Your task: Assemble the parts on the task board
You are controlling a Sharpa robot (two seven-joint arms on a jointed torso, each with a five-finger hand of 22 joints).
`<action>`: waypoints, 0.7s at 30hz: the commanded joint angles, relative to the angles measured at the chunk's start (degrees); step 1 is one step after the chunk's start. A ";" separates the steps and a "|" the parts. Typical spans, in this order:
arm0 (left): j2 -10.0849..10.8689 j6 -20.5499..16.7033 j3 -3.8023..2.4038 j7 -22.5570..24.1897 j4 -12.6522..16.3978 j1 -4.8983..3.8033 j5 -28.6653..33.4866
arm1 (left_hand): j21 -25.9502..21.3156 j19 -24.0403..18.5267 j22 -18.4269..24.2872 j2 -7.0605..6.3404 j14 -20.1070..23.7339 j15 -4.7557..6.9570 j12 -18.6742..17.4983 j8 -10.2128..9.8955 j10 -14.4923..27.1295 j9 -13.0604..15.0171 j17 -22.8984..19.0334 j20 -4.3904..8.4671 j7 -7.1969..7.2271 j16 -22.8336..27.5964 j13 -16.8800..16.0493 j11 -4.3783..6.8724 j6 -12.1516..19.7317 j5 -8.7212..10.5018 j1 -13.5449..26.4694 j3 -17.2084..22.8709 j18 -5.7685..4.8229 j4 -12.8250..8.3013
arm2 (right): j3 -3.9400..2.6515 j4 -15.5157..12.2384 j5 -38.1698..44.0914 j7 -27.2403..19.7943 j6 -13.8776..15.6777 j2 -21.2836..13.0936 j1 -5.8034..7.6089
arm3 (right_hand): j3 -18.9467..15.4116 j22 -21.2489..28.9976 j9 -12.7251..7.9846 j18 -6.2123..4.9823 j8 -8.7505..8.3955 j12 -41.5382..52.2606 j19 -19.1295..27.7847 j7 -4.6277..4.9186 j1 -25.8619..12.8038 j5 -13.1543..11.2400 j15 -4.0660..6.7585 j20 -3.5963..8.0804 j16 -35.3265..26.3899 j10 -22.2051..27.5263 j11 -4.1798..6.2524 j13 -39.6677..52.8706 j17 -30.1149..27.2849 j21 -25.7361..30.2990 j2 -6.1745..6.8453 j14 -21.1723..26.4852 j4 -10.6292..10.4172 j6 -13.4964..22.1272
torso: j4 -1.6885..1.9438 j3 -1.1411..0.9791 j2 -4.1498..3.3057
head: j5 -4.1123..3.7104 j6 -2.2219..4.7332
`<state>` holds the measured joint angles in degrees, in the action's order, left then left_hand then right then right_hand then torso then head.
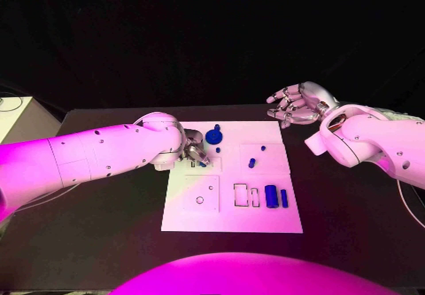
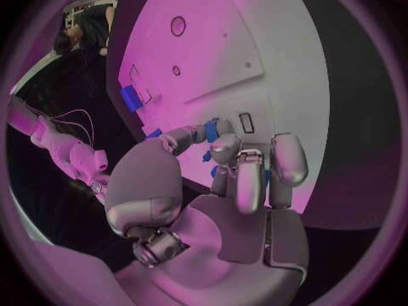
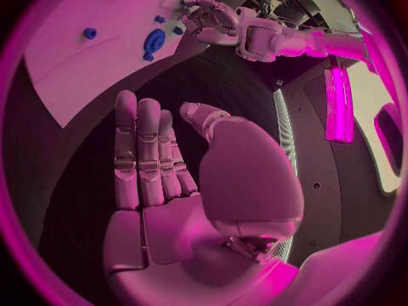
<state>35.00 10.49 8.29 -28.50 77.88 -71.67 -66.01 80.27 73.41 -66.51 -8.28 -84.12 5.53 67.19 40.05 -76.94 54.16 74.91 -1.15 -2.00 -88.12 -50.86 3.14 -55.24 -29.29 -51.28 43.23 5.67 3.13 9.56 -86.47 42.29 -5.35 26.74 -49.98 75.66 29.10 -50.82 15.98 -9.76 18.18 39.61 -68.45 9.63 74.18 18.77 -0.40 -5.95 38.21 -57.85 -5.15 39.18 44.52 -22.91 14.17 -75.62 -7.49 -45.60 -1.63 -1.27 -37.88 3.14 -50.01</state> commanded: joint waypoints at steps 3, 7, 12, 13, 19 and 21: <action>-0.49 3.44 0.89 -0.84 -0.09 1.21 0.87 | -0.51 0.15 0.12 1.98 -5.00 0.51 0.42 -0.11 -0.39 -0.23 11.66 -0.46 1.39 -0.27 -0.24 0.11 -1.17 0.47 -1.48 4.55 -0.62 -6.10 | -0.03 -0.13 0.04 -0.24 -0.20 -0.04 -0.02 | 0.12 0.06 -0.01 -0.60 0.18 -0.27 0.08 0.50 0.22 0.37 -0.06 -0.31 -0.42 0.49 0.12 -0.11 0.09 0.41 -0.29 0.30 0.35 0.03 | 0.07 0.02 0.02 | -0.08 0.01; -0.53 3.03 0.89 -0.78 -0.20 1.21 0.91 | -0.73 0.26 0.18 2.14 -5.01 0.59 0.52 -0.12 -0.45 -0.46 11.73 -0.67 1.52 -0.31 -0.43 0.19 -1.32 0.94 -1.60 2.05 -0.63 -5.13 | -0.03 -0.16 0.05 -0.25 -0.20 -0.05 -0.02 | 0.12 0.06 -0.01 -0.60 0.18 -0.27 0.08 0.50 0.22 0.37 -0.06 -0.31 -0.42 0.49 0.12 -0.11 0.09 0.41 -0.29 0.30 0.35 0.03 | 0.07 0.03 0.03 | -0.11 0.01; -0.51 2.66 0.89 -0.73 -0.27 1.21 0.98 | -0.86 0.37 0.18 2.16 -5.01 0.62 0.55 -0.19 -0.43 -0.68 11.74 -0.81 1.58 -0.31 -0.53 0.24 -1.39 1.30 -1.35 0.33 -0.64 -3.99 | -0.03 -0.17 0.57 -0.28 -0.24 -0.10 -0.02 | 0.12 0.06 -0.01 -0.60 0.18 -0.27 0.08 0.50 0.22 0.37 -0.06 -0.31 -0.42 0.49 0.12 -0.11 0.09 0.41 -0.29 0.30 0.35 0.03 | 0.06 0.05 0.02 | -0.12 0.01; -0.50 2.60 0.89 -0.72 -0.28 1.21 1.00 | -0.90 0.38 0.20 2.15 -5.02 0.62 0.54 -0.20 -0.41 -0.73 11.75 -0.84 1.59 -0.32 -0.52 0.24 -1.41 1.29 -1.24 0.01 -0.64 -3.69 | -0.03 -0.17 0.64 -0.28 -0.27 -0.10 -0.02 | 0.12 0.06 -0.01 -0.60 0.18 -0.27 0.08 0.50 0.22 0.37 -0.06 -0.31 -0.42 0.49 0.12 -0.11 0.09 0.41 -0.29 0.30 0.35 0.03 | 0.06 0.05 0.01 | -0.15 0.01; -0.51 2.27 0.89 -0.68 -0.42 1.21 1.15 | -1.02 0.45 0.24 2.29 -5.00 0.65 0.58 -0.27 -0.37 -0.95 11.67 -0.94 1.64 -0.29 -0.61 0.27 -1.50 1.16 -0.56 -1.15 -0.64 -2.11 | -0.03 -0.11 0.79 -0.35 -0.62 -0.08 -0.02 | 0.13 0.12 -0.01 -0.61 0.21 -0.26 0.06 0.51 0.31 0.55 -0.07 -0.32 -0.53 0.56 0.11 -0.17 0.16 0.49 -0.24 0.30 0.48 0.08 | 0.09 0.04 0.01 | -0.17 0.09; -0.51 2.18 0.89 -0.67 -0.49 1.21 1.19 | -1.04 0.44 0.26 2.28 -5.01 0.65 0.59 -0.27 -0.37 -0.97 11.71 -0.95 1.65 -0.30 -0.63 0.27 -1.50 1.15 -0.51 -1.21 -0.64 -2.02 | -0.03 -0.09 0.78 -0.37 -0.70 -0.07 -0.02 | 0.10 0.15 -0.01 -0.61 0.21 -0.26 0.06 0.51 0.35 0.58 -0.07 -0.32 -0.60 0.60 0.10 -0.20 0.19 0.54 -0.15 0.31 0.56 0.11 | 0.09 0.04 0.01 | -0.18 0.06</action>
<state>34.79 10.22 8.32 -28.48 77.49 -71.64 -65.59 79.54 73.93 -66.31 -7.66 -83.93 5.72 67.47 40.17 -77.15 53.26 74.91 -1.67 -1.54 -88.12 -51.48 3.15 -56.13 -28.14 -50.66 41.57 5.67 1.47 9.56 -86.54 42.50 -5.34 26.63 -50.05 75.66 29.27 -50.72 15.97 -9.76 18.18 39.61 -68.45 9.92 74.18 19.11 -0.40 -5.95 37.98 -57.68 -4.97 39.06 44.63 -22.69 14.17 -75.62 -7.32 -45.56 -1.53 -1.22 -37.86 2.96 -49.93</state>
